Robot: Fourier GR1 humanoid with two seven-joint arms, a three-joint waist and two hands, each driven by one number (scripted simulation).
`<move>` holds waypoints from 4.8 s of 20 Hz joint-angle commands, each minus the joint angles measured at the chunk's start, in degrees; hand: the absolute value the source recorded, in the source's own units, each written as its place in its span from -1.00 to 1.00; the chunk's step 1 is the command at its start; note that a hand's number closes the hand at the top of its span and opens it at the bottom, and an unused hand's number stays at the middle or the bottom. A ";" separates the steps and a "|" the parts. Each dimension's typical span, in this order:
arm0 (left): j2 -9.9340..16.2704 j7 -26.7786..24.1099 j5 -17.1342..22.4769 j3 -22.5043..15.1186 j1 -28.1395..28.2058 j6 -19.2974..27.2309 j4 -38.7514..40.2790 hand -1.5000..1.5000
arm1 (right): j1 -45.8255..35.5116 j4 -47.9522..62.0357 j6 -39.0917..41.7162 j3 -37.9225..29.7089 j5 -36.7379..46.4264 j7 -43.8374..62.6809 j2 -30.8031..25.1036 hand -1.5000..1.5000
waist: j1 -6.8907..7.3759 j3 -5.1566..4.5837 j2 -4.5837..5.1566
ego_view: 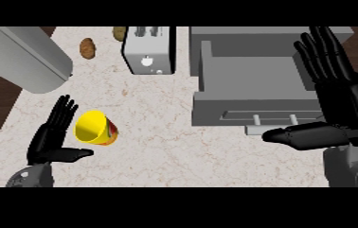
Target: Pick up the cup, place it into the drawer and close the drawer
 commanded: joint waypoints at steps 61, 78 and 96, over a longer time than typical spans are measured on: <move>-9.94 -21.69 -2.41 1.26 -28.08 10.62 13.57 1.00 | -0.43 -0.20 1.52 -2.70 -1.27 3.21 -2.23 -1.00 | 0.31 0.07 -0.45; -15.88 11.65 2.09 -15.30 -51.69 33.60 0.02 1.00 | 1.64 0.98 2.58 -3.00 -0.13 -1.55 -2.04 -1.00 | -0.90 0.09 -0.12; -15.89 21.91 10.26 -30.67 -65.84 37.82 27.88 1.00 | -4.97 5.82 3.52 -1.61 -0.52 -3.37 -1.54 -1.00 | -7.57 0.20 1.98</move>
